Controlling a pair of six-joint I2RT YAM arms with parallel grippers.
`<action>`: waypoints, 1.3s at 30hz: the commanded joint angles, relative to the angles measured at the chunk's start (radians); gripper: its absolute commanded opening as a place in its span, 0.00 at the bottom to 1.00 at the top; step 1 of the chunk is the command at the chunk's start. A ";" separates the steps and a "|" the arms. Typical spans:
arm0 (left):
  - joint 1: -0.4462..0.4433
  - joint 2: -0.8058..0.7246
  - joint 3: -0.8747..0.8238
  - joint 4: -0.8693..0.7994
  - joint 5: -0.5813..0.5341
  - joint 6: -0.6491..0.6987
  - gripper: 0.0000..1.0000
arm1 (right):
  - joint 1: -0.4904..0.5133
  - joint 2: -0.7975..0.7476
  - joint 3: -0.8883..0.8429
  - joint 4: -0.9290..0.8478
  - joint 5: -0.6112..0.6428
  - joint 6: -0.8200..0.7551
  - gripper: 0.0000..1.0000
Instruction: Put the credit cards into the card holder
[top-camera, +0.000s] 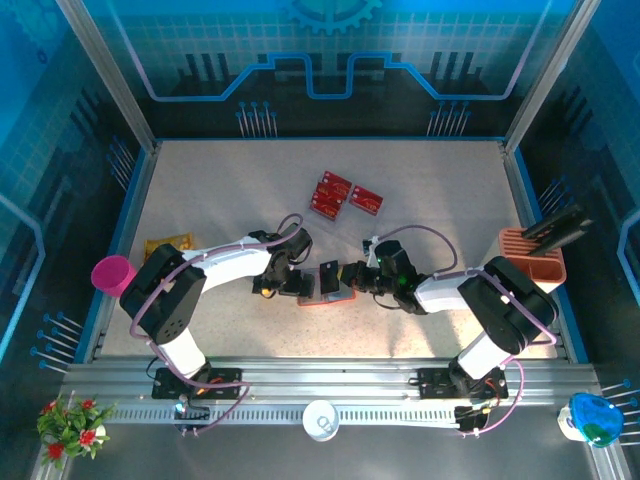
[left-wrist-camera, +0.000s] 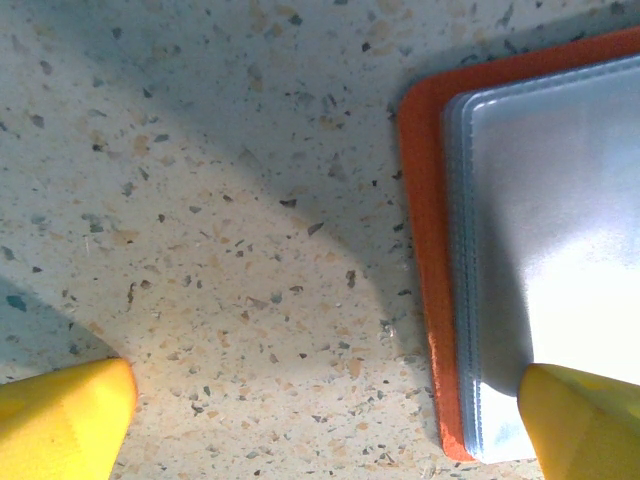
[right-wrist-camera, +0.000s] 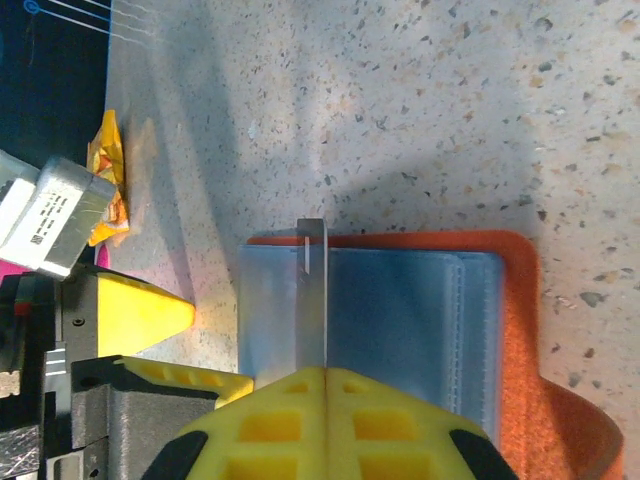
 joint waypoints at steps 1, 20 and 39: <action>-0.004 0.024 -0.033 -0.002 -0.003 0.009 0.99 | -0.008 0.000 -0.002 -0.014 0.009 -0.027 0.00; -0.004 0.032 -0.026 0.000 0.000 0.009 0.99 | 0.027 0.024 0.019 -0.024 0.008 -0.040 0.00; 0.000 0.026 -0.002 -0.019 -0.020 0.021 0.99 | 0.033 -0.028 -0.021 -0.025 0.017 -0.025 0.00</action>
